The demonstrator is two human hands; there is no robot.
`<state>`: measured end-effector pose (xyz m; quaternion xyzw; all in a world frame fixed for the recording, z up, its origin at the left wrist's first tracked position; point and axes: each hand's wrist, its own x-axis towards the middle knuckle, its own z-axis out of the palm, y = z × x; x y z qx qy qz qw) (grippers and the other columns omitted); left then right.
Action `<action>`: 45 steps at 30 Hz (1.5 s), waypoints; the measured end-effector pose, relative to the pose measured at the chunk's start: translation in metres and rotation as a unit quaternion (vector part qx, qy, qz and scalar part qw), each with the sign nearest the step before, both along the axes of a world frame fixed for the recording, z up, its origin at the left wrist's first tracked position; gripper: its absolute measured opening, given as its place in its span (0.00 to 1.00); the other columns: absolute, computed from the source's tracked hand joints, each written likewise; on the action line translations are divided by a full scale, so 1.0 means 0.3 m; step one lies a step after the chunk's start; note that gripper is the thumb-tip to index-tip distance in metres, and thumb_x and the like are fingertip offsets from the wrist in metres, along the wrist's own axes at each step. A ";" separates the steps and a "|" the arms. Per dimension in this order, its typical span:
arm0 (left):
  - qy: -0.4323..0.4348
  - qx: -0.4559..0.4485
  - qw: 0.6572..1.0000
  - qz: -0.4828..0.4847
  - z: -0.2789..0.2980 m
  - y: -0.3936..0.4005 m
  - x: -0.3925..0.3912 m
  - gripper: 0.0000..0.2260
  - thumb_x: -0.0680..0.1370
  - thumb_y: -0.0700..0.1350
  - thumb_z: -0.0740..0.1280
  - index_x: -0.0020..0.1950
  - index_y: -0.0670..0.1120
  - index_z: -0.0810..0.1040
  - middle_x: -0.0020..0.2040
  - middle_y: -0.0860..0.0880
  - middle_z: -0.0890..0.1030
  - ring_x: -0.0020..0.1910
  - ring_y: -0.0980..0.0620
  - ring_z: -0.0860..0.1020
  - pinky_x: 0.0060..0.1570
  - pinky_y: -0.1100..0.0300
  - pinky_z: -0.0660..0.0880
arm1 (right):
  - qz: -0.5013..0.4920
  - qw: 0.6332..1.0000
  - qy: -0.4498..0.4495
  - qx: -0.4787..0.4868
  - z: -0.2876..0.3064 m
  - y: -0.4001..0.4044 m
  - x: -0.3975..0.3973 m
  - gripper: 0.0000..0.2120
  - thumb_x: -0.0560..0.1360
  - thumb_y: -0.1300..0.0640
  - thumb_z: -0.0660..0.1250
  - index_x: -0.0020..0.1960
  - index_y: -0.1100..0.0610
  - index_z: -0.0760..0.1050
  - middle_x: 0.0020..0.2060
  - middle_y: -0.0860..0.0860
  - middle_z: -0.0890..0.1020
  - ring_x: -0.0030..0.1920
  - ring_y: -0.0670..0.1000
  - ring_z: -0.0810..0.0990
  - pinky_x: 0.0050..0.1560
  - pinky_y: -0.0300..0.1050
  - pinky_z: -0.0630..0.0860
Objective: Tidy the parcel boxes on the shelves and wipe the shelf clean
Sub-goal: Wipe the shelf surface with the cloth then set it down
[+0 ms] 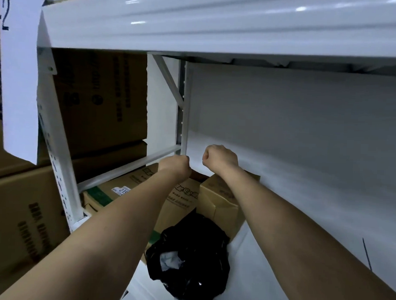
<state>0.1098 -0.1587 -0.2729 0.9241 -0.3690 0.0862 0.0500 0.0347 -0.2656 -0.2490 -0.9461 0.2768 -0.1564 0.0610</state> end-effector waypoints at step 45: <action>0.181 0.259 0.926 -0.205 -0.183 -0.298 0.642 0.21 0.75 0.54 0.63 0.64 0.44 0.76 0.62 0.42 0.77 0.56 0.43 0.77 0.60 0.48 0.73 | -0.224 0.879 0.057 0.418 -0.310 -0.113 0.533 0.11 0.78 0.57 0.57 0.38 0.59 0.69 0.37 0.53 0.71 0.36 0.52 0.70 0.45 0.43 0.66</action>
